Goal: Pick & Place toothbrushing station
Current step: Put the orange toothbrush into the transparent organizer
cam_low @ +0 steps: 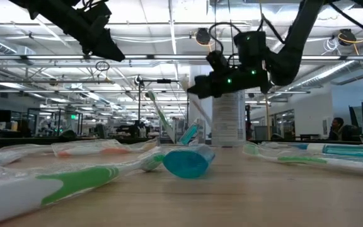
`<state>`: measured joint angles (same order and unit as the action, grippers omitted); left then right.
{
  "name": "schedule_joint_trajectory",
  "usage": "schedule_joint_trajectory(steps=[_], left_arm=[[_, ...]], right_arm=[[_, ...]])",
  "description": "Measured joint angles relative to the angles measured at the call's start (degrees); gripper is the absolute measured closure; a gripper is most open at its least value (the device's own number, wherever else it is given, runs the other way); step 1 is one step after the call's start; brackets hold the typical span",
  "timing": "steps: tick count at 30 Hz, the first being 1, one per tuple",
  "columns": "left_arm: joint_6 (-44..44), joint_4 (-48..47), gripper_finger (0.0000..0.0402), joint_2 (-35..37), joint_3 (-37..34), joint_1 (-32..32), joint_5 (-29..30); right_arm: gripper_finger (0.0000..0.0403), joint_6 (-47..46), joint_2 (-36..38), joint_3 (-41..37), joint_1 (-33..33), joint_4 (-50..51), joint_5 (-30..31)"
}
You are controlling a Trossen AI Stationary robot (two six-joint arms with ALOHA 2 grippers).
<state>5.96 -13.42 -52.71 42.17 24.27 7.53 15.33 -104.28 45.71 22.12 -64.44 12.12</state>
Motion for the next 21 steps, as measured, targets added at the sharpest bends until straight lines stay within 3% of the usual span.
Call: schedule_joint_trajectory(steps=[6,12,21], left_arm=[[0.00,-0.02,0.0259,-0.04,0.00,0.00,0.00],[-0.07,-0.06,0.0259,-0.04,0.00,0.00,0.00],[-0.26,-0.10,0.0259,-0.04,0.00,0.02,0.02]], right_arm=[[0.0403,3.48,-0.05,0.18,-2.08,3.76,9.00],[0.0403,0.50,0.21,0.23,-3.12,5.14,14.86],[0.0358,3.46,1.06,0.29,-4.67,7.87,15.92]])
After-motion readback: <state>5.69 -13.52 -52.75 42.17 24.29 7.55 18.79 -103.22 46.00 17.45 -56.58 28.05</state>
